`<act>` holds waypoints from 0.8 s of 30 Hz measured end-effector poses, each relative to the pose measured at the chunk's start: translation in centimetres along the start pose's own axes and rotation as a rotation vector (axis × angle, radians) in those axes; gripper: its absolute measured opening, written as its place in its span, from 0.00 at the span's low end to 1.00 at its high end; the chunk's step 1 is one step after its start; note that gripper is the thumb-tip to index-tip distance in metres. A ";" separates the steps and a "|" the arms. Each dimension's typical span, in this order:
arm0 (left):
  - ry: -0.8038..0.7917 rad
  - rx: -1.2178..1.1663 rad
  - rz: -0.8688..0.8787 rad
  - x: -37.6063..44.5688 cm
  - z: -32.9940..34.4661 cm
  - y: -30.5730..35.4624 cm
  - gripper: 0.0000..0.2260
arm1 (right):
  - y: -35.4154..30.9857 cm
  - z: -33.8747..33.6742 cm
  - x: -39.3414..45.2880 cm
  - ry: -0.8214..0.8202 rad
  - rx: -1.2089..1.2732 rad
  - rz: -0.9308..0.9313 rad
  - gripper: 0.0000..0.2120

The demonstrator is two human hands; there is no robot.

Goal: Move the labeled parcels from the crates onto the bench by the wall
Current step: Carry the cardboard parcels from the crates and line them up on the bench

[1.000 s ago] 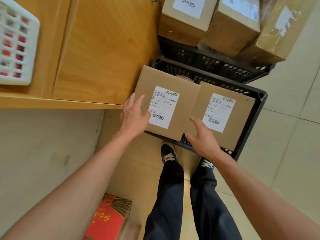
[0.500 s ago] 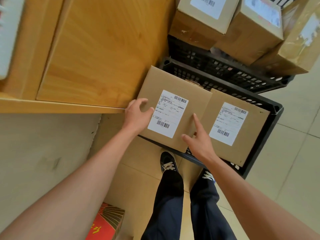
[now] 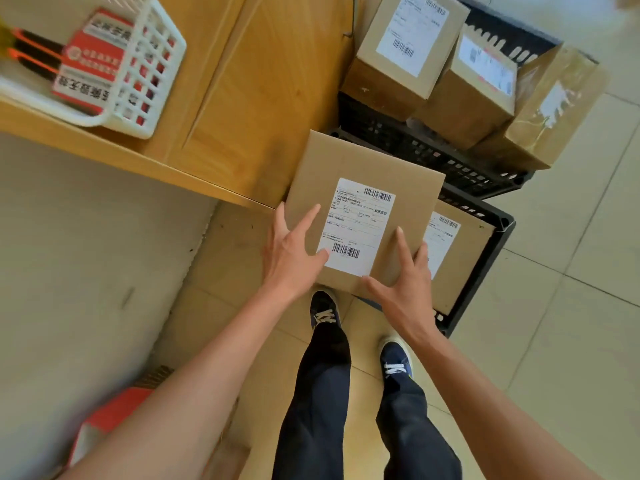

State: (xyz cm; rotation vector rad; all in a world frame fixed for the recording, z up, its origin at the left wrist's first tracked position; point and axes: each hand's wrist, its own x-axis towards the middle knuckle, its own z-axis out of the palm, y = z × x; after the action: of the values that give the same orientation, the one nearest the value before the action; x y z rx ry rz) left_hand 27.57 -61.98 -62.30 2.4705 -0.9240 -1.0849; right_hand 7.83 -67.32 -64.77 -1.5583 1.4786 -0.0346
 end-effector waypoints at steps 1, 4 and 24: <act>0.010 0.001 -0.006 -1.3 -0.2 0.3 0.37 | -0.3 -0.8 -1.0 -0.005 -0.014 -0.018 0.49; 0.034 -0.003 -0.050 -5.8 -1.3 1.6 0.38 | -1.4 -4.0 -4.3 -0.033 -0.061 -0.064 0.48; 0.563 -0.319 -0.448 -46.6 -8.0 -3.0 0.36 | -12.2 -9.1 -32.1 -0.492 -0.426 -0.674 0.45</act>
State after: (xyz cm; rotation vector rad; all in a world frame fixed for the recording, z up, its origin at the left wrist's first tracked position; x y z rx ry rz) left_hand 10.98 -29.02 -32.57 2.5369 -0.0289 -0.5220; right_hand 3.10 -49.83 -34.23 -2.1598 0.5544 0.2695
